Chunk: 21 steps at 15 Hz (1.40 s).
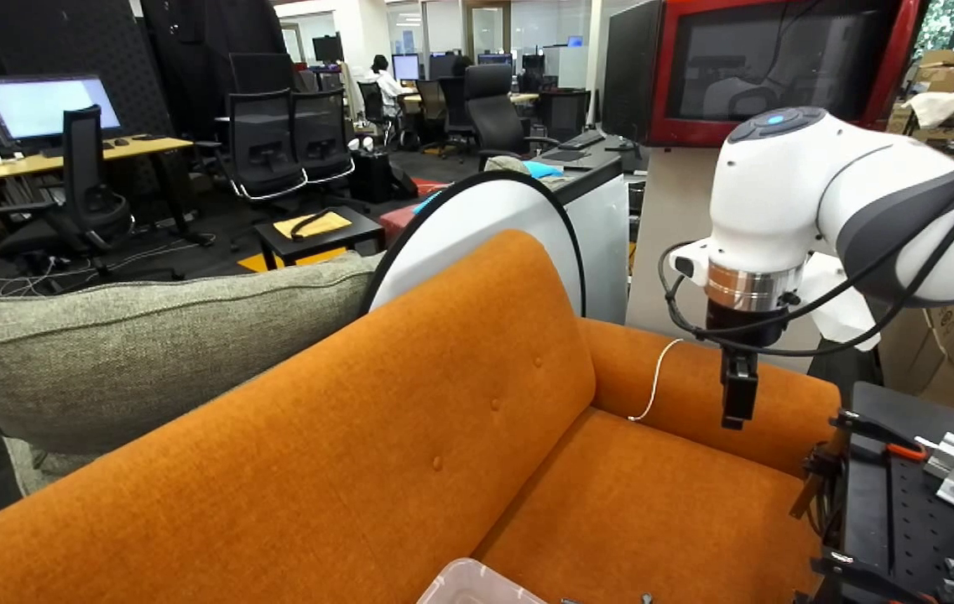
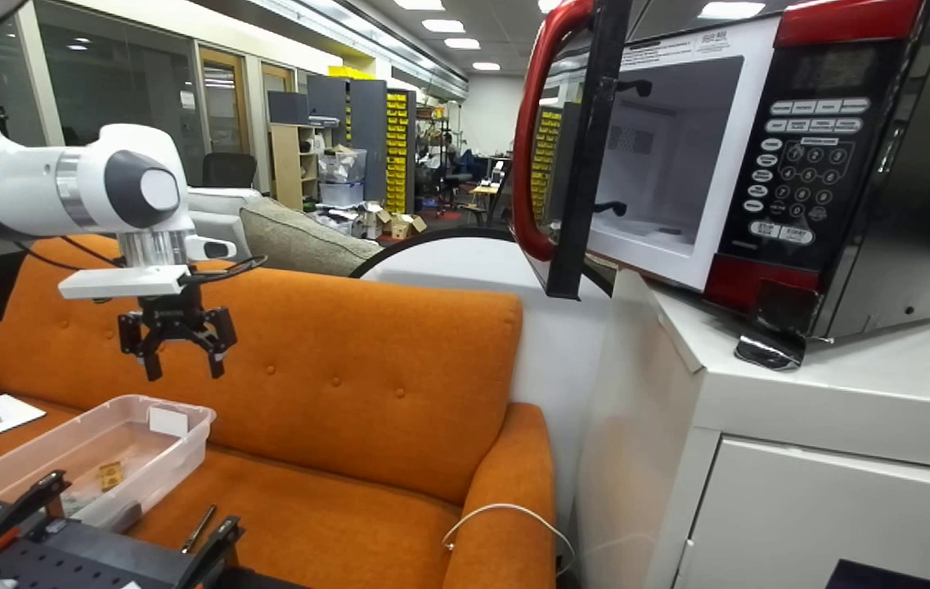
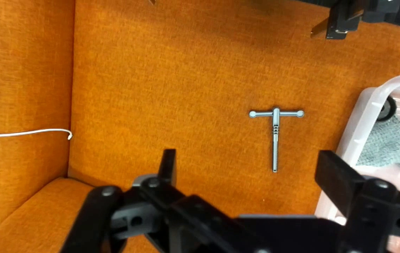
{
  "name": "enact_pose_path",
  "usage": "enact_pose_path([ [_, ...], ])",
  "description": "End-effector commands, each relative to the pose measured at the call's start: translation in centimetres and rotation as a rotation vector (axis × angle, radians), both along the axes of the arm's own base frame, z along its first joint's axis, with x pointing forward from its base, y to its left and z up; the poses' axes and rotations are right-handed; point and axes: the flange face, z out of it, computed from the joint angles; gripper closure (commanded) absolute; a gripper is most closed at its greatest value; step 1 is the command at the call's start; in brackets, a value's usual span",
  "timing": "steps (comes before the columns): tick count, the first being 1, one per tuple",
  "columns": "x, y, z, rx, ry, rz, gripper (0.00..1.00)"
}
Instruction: Pick up the object from the couch and put it in the bucket
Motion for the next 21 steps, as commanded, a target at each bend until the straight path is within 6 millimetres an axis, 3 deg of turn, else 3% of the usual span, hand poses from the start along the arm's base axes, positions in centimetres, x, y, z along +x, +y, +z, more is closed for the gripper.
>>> enact_pose_path([
  [1, 1.8, -0.1, -4.1, 0.012, 0.032, 0.005, 0.00],
  [2, 0.5, -0.1, -2.5, 0.009, 0.025, 0.003, 0.00],
  [4, 0.7, -0.1, -3.6, 0.012, 0.046, 0.003, 0.00],
  [8, 0.8, 0.0, -2.8, 0.012, 0.025, 0.005, 0.00],
  [13, 1.1, -0.1, -3.1, 0.016, 0.027, 0.006, 0.00],
  [17, 3.3, 0.4, -6.0, 0.062, 0.017, 0.017, 0.00],
  [21, 5.5, 2.7, -10.4, 0.134, 0.027, 0.059, 0.00],
])
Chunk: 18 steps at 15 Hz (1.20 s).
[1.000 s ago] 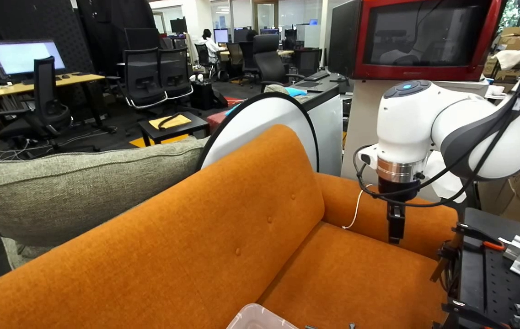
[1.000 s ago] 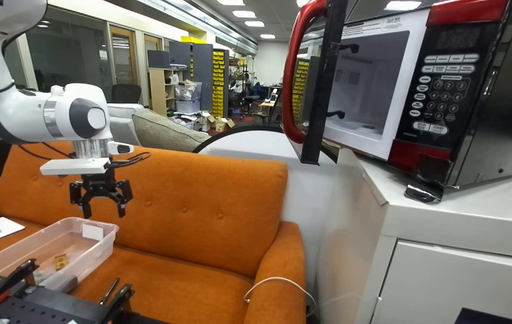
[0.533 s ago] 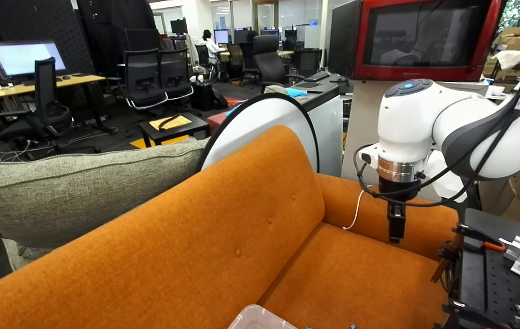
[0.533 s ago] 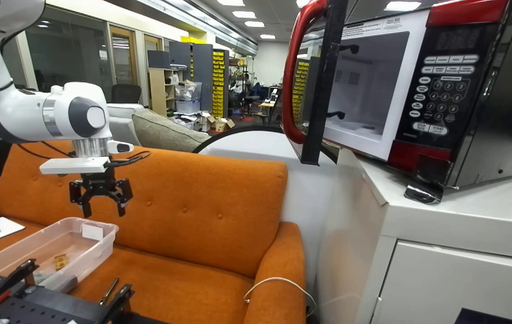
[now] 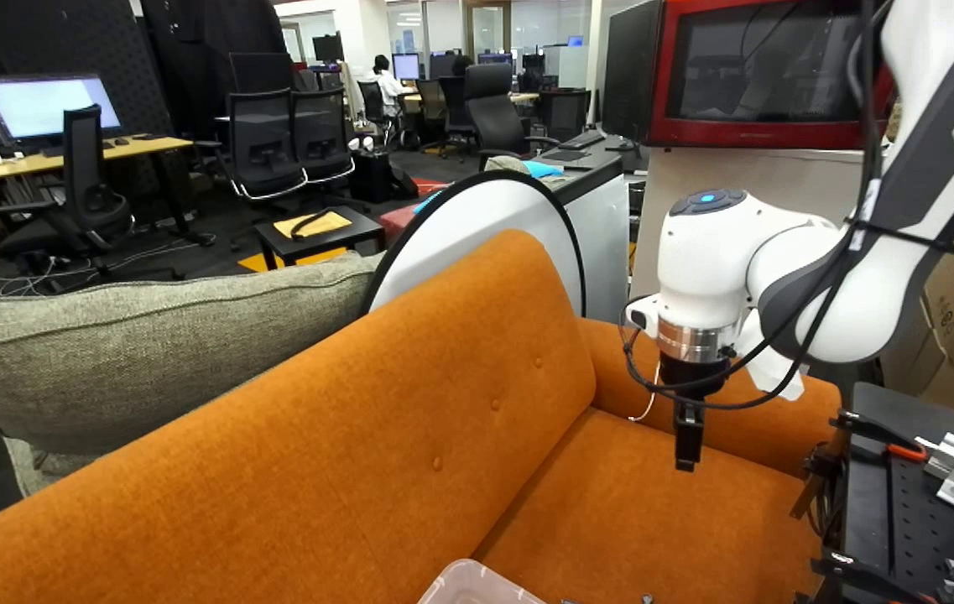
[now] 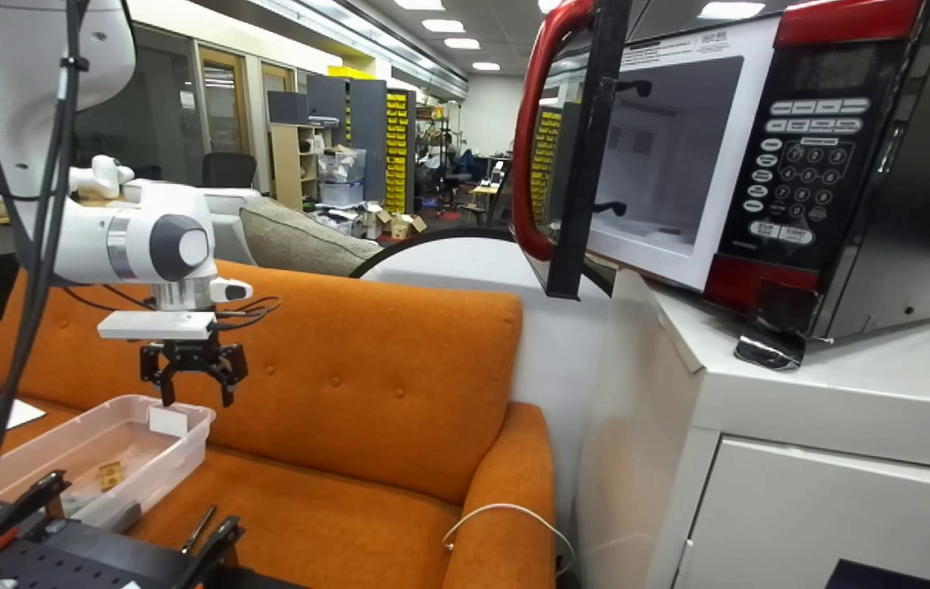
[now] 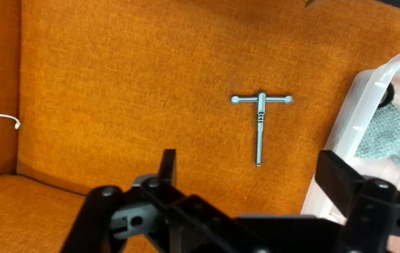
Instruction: Pick up the object from the couch and put it in the bucket
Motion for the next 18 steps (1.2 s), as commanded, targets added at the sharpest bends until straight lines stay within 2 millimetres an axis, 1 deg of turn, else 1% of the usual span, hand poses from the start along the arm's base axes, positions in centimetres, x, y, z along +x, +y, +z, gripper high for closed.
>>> enact_pose_path([
  [1, 2.2, 2.1, -4.1, 0.064, 0.025, 0.038, 0.00],
  [2, 2.5, 2.8, -5.5, 0.085, 0.044, 0.043, 0.00],
  [4, 2.5, 4.4, -8.1, 0.116, 0.103, 0.066, 0.00],
  [5, 2.5, 5.0, -9.0, 0.124, 0.131, 0.081, 0.00],
  [6, 1.7, 4.6, -8.0, 0.099, 0.103, 0.060, 0.00],
  [7, 1.8, 5.1, -9.0, 0.107, 0.117, 0.069, 0.00],
  [8, 2.0, 5.3, -9.6, 0.111, 0.122, 0.071, 0.00],
  [11, 2.5, 5.1, -9.5, 0.114, 0.117, 0.073, 0.00],
  [14, 2.3, 5.2, -9.6, 0.120, 0.114, 0.071, 0.00],
  [16, 2.5, 5.4, -10.5, 0.139, 0.098, 0.069, 0.00],
  [18, 2.7, 5.5, -12.0, 0.149, 0.110, 0.069, 0.00],
])
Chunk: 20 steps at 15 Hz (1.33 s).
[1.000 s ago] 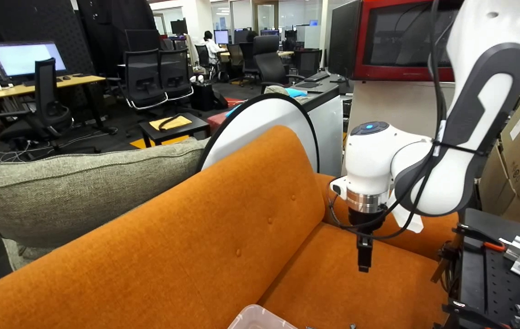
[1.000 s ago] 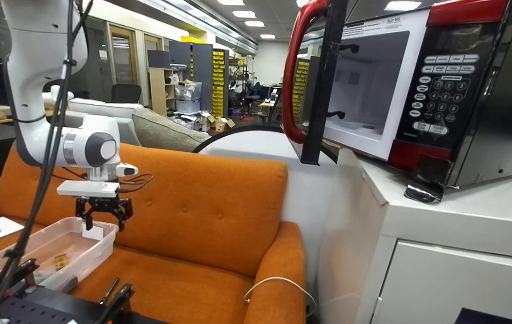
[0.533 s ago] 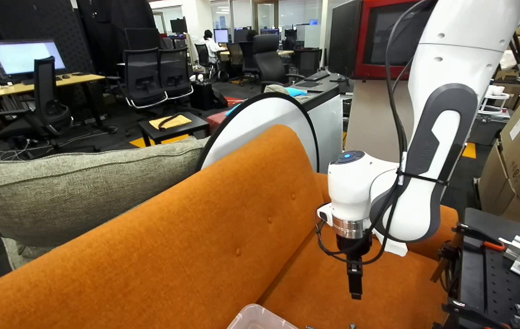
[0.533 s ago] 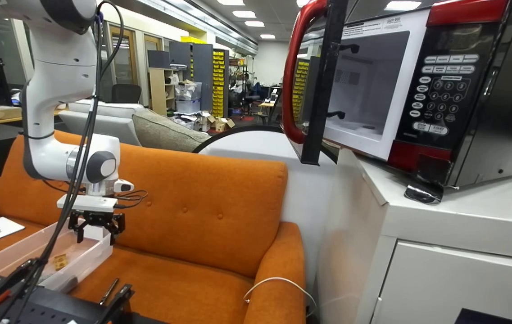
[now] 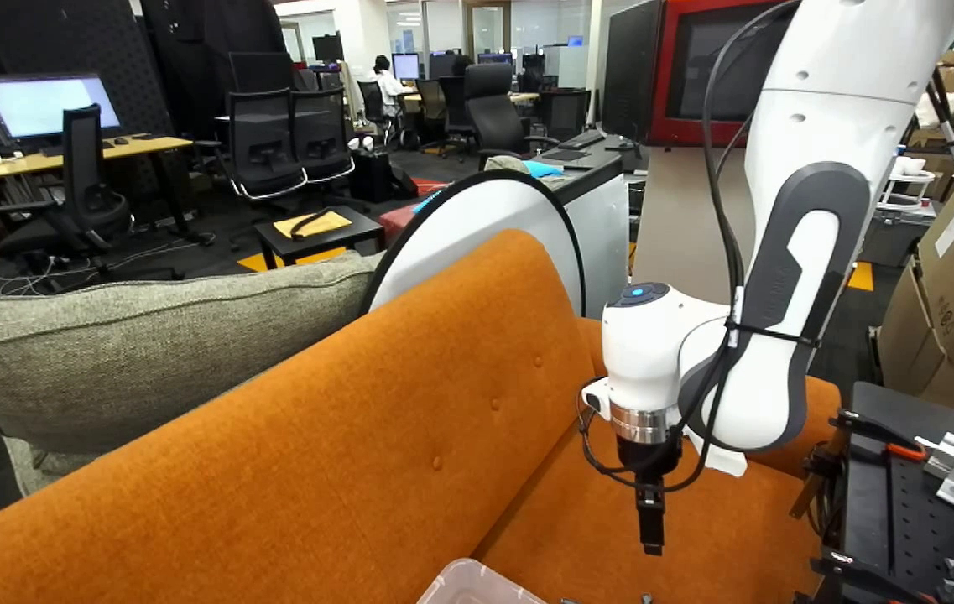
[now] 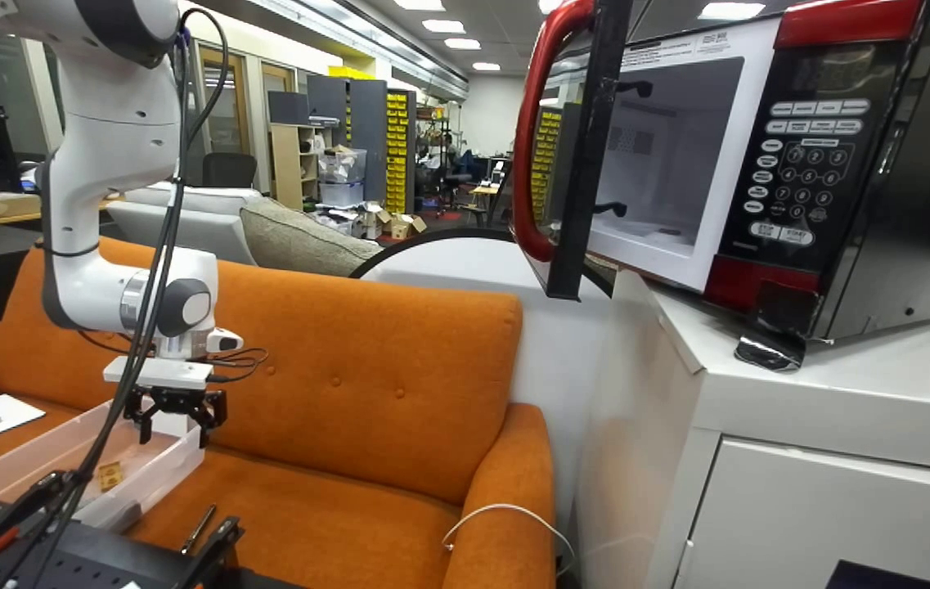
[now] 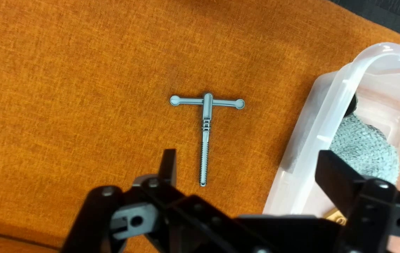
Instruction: Pick up the object from the couch and put it in the bucket
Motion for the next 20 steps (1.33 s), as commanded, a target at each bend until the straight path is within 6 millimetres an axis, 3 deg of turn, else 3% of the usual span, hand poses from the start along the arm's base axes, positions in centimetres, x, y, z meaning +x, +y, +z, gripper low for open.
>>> enact_pose_path([
  [1, 0.6, 0.2, -2.8, 0.031, 0.008, -0.008, 0.00],
  [7, 1.4, 0.1, -9.0, 0.065, 0.071, -0.005, 0.00],
  [13, 2.0, -0.7, -13.9, 0.033, 0.108, 0.019, 0.00],
  [20, 1.6, -0.7, -14.2, 0.042, 0.105, -0.005, 0.00],
])
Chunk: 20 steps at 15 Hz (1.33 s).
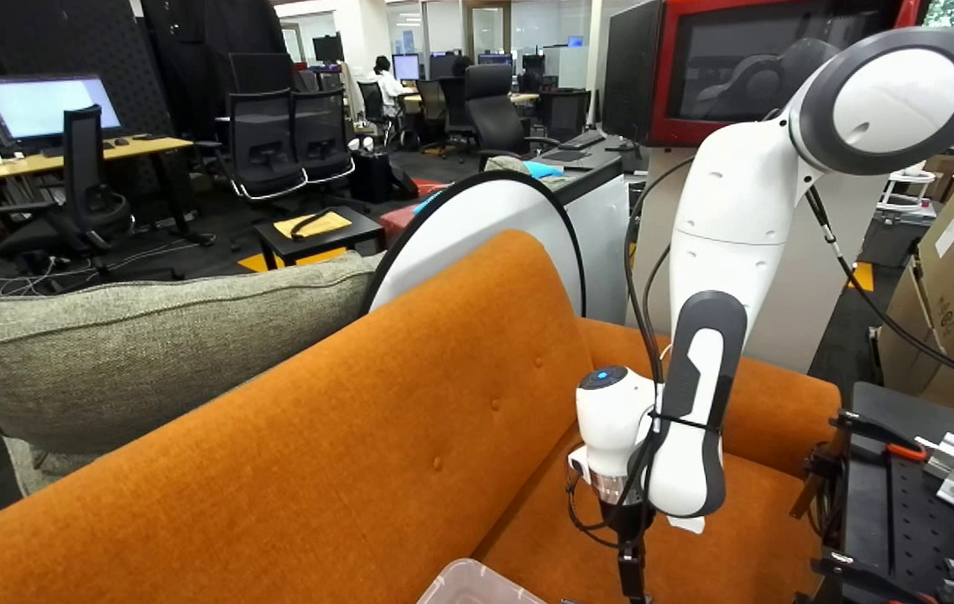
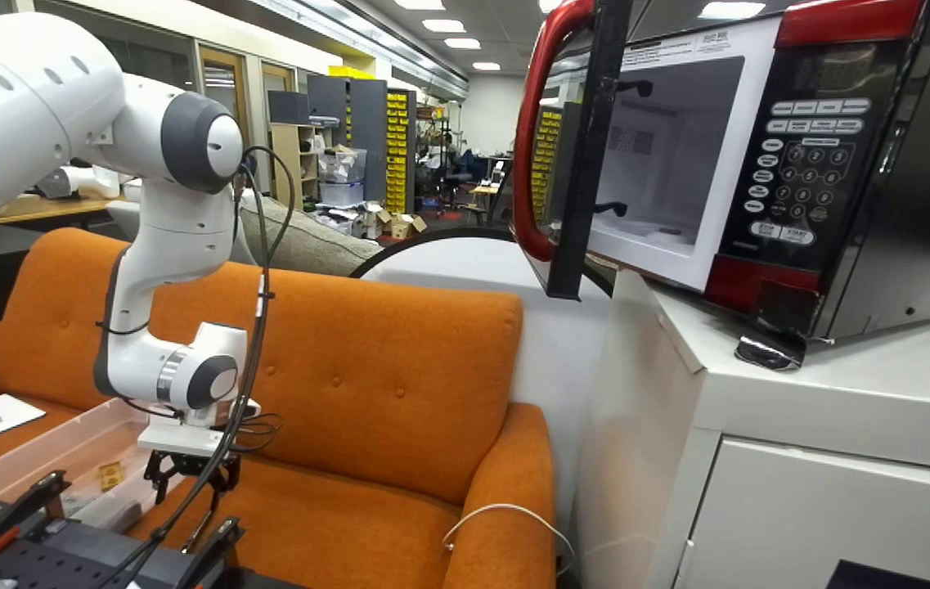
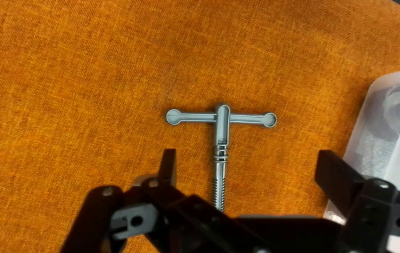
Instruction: Pick up the object from the couch and put it in the bucket
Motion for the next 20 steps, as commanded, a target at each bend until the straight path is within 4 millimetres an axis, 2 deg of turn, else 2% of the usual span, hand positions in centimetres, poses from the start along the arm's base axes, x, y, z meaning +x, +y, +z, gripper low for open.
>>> enact_pose_path([
  [1, 0.1, 0.0, 0.0, 0.000, 0.001, 0.000, 0.00],
  [4, -0.1, 0.7, -1.7, 0.024, 0.008, 0.006, 0.00],
  [9, -0.8, 2.9, -6.0, 0.025, 0.039, 0.049, 0.00],
  [12, -0.5, 3.9, -8.0, 0.007, 0.031, 0.076, 0.00],
  [16, 0.7, 4.1, -9.4, -0.024, -0.001, 0.100, 0.00],
  [19, 0.8, 3.9, -10.2, -0.035, -0.003, 0.112, 0.00],
  [20, 0.7, 3.8, -10.5, -0.040, -0.002, 0.112, 0.03],
])
